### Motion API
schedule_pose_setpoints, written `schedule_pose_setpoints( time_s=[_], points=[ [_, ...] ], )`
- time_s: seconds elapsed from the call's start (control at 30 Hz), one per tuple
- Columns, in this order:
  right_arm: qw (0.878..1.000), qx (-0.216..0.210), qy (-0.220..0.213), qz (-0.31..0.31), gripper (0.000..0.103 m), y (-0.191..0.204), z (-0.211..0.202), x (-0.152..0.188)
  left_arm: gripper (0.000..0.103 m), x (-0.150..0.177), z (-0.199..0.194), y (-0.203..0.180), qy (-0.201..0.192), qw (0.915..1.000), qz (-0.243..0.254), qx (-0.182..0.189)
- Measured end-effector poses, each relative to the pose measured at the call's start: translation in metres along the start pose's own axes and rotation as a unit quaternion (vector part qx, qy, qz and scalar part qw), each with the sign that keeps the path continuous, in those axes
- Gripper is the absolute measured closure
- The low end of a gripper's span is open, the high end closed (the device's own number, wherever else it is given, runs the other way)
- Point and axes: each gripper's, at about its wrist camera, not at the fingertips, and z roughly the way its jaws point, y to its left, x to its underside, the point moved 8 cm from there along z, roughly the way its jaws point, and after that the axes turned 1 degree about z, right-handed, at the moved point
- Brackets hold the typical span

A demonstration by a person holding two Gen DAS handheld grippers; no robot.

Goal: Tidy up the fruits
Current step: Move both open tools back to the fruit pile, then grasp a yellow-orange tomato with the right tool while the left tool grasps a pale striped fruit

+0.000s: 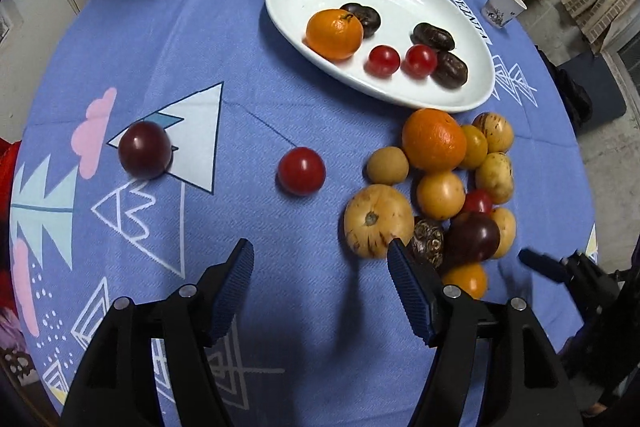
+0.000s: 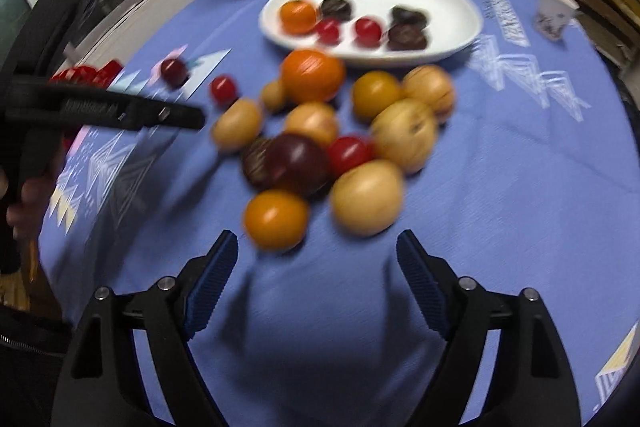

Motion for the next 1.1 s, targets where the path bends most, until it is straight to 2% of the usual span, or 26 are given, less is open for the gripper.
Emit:
schedule_pose_setpoints(
  time_s=[0.13, 0.3, 0.5, 0.53, 0.57, 0.6, 0.8, 0.93, 1.07, 1.1],
  points=[
    [1.000, -0.013, 0.006, -0.001, 0.028, 0.009, 0.002, 0.003, 0.029, 0.002, -0.001, -0.002, -0.001, 1.0000, 0.005, -0.002],
    [1.000, -0.024, 0.014, 0.005, 0.041, 0.013, 0.009, 0.002, 0.029, 0.007, 0.000, -0.004, 0.004, 0.9999, 0.012, -0.006],
    [1.000, -0.025, 0.015, -0.003, 0.042, 0.020, 0.021, -0.010, 0.029, 0.012, 0.000, -0.002, 0.009, 0.9999, 0.011, -0.010],
    [1.000, -0.021, 0.017, -0.009, 0.050, 0.021, 0.025, -0.012, 0.029, 0.012, 0.000, -0.002, 0.010, 0.9998, 0.010, -0.010],
    [1.000, -0.014, 0.022, -0.012, 0.063, 0.021, 0.028, -0.012, 0.029, 0.013, 0.001, -0.003, 0.011, 0.9998, 0.010, -0.011],
    [1.000, -0.016, 0.023, -0.013, 0.065, 0.020, 0.029, -0.013, 0.029, 0.013, 0.001, -0.003, 0.011, 0.9998, 0.010, -0.010],
    [0.998, -0.045, 0.037, 0.010, 0.065, 0.015, 0.025, -0.006, 0.029, 0.013, 0.010, -0.010, 0.024, 0.9997, 0.007, 0.003],
    [0.997, -0.053, 0.044, 0.016, 0.065, 0.011, 0.021, 0.002, 0.029, 0.009, 0.018, -0.017, 0.033, 0.9983, -0.021, 0.044],
    [0.997, -0.061, 0.041, 0.031, 0.065, 0.006, 0.019, 0.006, 0.028, 0.012, 0.038, -0.019, 0.068, 0.9949, -0.044, 0.059],
    [0.997, -0.063, 0.040, 0.032, 0.065, 0.004, 0.018, 0.008, 0.027, 0.008, 0.036, -0.021, 0.052, 0.9954, -0.047, 0.065]
  ],
)
